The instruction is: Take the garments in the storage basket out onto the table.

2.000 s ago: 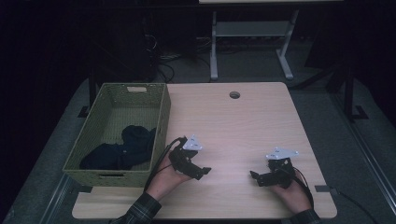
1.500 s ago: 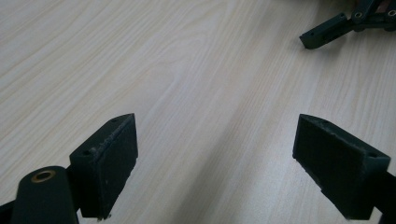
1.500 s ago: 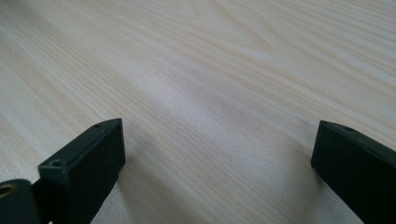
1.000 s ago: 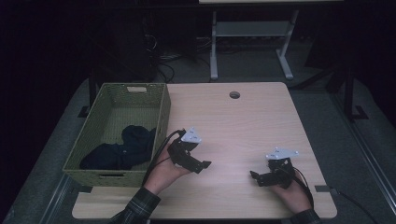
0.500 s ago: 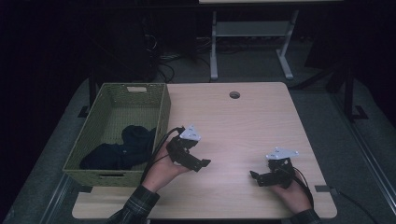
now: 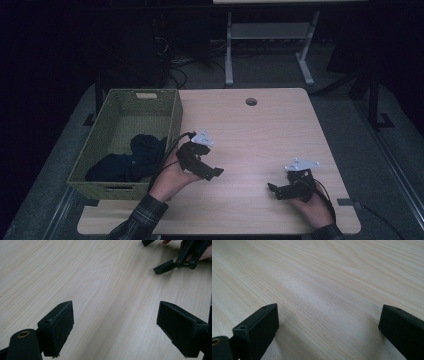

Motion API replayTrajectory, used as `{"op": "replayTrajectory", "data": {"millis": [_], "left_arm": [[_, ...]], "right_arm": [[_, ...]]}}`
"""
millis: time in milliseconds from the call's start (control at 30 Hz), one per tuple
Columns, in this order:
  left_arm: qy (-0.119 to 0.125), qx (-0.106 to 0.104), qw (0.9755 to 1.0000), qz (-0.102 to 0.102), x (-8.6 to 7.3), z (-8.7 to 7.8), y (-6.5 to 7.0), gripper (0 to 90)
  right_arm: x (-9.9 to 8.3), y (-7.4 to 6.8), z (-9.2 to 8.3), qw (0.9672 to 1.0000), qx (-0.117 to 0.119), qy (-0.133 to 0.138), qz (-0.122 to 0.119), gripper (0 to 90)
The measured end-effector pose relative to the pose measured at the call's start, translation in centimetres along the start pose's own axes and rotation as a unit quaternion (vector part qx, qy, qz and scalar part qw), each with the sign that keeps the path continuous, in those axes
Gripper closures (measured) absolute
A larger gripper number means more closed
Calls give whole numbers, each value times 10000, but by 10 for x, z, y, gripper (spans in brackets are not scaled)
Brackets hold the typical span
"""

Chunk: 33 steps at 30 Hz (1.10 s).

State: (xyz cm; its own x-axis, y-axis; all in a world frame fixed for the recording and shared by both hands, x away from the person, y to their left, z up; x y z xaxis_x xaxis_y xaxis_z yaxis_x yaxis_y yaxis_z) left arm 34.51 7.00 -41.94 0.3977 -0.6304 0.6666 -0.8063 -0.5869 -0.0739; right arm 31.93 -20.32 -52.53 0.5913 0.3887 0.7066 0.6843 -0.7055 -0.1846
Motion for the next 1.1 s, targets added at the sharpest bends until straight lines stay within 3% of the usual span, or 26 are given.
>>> {"op": "replayTrajectory", "data": {"millis": [433, 1100], "left_arm": [[-72, 117, 9999, 91, 3, -14, -13, 139], [4, 311, 9995, 9, 2, -37, -39, 139]], "right_arm": [[0, 0, 0, 10000, -2, 4, 4, 26], [0, 0, 0, 10000, -2, 3, 2, 26]]}}
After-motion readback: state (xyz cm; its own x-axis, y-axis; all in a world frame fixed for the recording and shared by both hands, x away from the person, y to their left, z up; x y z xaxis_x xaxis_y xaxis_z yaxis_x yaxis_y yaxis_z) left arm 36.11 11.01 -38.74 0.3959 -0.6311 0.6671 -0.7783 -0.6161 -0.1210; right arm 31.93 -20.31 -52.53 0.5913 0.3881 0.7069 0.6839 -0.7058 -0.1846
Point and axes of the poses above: each handheld gripper's, and its own axes: z roughly forward along the jaws, x roughly out of its top, y roughly to its right, the point moved 6 cm from there along z, roughly forward along the jaws, and after that the axes turned 12 degrees about x, right-handed, at the moved point
